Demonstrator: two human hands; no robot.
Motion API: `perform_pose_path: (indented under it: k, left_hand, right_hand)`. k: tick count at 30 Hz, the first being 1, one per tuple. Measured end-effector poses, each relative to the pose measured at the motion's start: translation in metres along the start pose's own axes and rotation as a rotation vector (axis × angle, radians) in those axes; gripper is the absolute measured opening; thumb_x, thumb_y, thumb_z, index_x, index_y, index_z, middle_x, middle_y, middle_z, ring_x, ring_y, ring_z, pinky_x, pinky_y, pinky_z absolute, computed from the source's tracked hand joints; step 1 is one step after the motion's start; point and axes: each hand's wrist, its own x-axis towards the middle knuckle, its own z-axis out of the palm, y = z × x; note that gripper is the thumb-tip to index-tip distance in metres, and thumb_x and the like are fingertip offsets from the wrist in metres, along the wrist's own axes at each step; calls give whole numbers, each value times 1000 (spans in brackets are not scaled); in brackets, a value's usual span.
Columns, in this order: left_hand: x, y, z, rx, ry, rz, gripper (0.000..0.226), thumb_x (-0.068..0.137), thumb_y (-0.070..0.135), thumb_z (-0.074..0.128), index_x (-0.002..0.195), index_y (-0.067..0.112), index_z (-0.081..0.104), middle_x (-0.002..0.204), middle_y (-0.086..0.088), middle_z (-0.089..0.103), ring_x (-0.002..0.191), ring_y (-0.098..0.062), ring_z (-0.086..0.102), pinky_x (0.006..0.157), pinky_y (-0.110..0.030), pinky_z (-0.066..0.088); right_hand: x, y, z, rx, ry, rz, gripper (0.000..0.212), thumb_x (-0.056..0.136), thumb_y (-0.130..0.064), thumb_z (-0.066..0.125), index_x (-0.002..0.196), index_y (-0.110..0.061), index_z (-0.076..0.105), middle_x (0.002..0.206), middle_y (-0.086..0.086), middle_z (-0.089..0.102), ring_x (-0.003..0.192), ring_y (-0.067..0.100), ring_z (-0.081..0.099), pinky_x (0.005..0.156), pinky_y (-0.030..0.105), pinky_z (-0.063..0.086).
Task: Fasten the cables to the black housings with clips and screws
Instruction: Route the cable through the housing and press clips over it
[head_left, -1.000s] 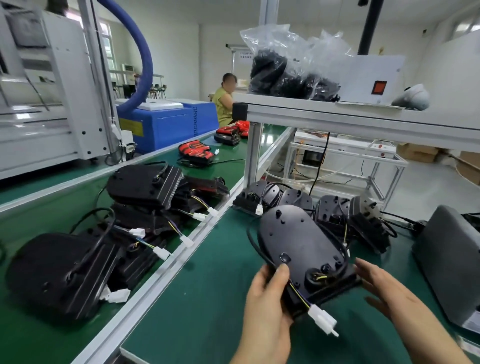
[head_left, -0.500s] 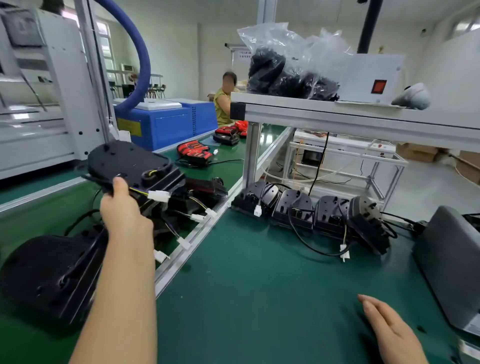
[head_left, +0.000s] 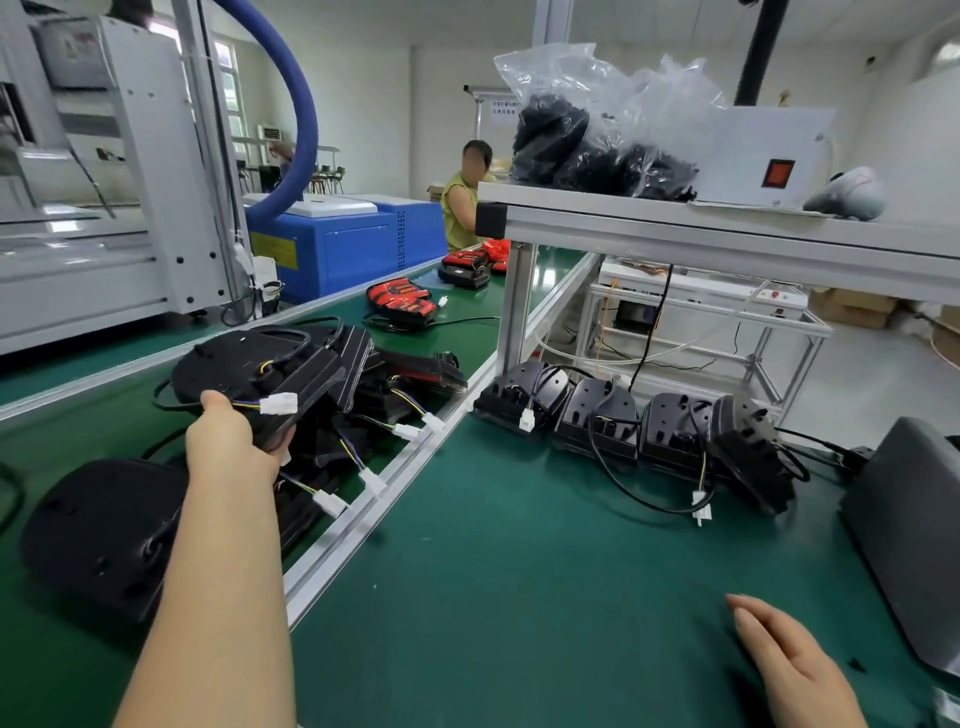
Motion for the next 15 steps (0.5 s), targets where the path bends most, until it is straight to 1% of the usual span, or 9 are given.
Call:
perform_pose_path:
  k: [3,6,7,9,11,12,13,14,15]
  left_hand:
    - [-1,-3,-1,54,-31,45,28,99,39,43,113,14,46,98,-8,54,69,-26,56,71,-45,54]
    - [-1,-4,-4,142,-33,121,24,100,33,42,107,9,42,86,-8,50,62,-27,52,61,-45,52]
    - [-1,-3,-5,155,-40,136,25,100,31,42,108,8,42,90,-10,49,63,-27,51,61,-47,52]
    - [0,-1,-7,178,-53,137,29,100,29,43,116,4,43,106,-15,47,68,-29,52,68,-52,53]
    - [1,1,-10,197,-65,112,29,99,28,44,116,5,43,114,-17,45,80,-33,55,72,-53,52]
    - [0,1,-11,199,-69,93,28,99,29,43,116,6,42,118,-17,45,88,-36,55,70,-53,52]
    - [0,1,-12,195,-65,74,31,99,30,43,120,7,40,124,-16,44,97,-38,54,67,-53,52]
    - [1,0,-12,189,-49,62,39,99,31,42,131,10,35,133,-15,41,106,-40,51,65,-54,52]
    - [1,-1,-13,186,-26,64,50,99,31,42,142,15,24,142,-13,34,114,-41,47,67,-56,53]
  right_hand:
    - [1,1,0,6,-1,-1,16,89,-8,61,96,-19,69,112,5,62,112,20,51,99,34,33]
    - [1,1,-1,6,-3,-5,15,89,-7,62,97,-18,69,112,5,62,110,20,52,97,33,34]
    - [1,2,-1,7,-3,-6,15,89,-7,62,97,-18,69,112,4,62,109,20,52,97,32,34]
    - [1,2,-1,10,-3,-9,15,89,-8,62,97,-18,69,112,4,62,109,20,52,97,32,34]
    - [1,3,0,12,-3,-10,15,88,-7,62,96,-18,69,112,4,62,110,21,53,98,33,35]
    - [1,3,0,13,-4,-8,15,88,-7,62,96,-18,69,112,4,62,111,21,53,98,34,35]
    - [1,3,0,17,-7,-5,14,88,-7,63,96,-17,69,112,5,62,111,21,53,97,33,35]
    - [1,3,0,20,-10,-3,14,88,-7,63,97,-17,69,112,5,62,110,21,53,97,32,35]
    - [1,2,0,22,-11,-1,15,88,-7,63,97,-16,69,112,5,62,109,20,53,96,31,35]
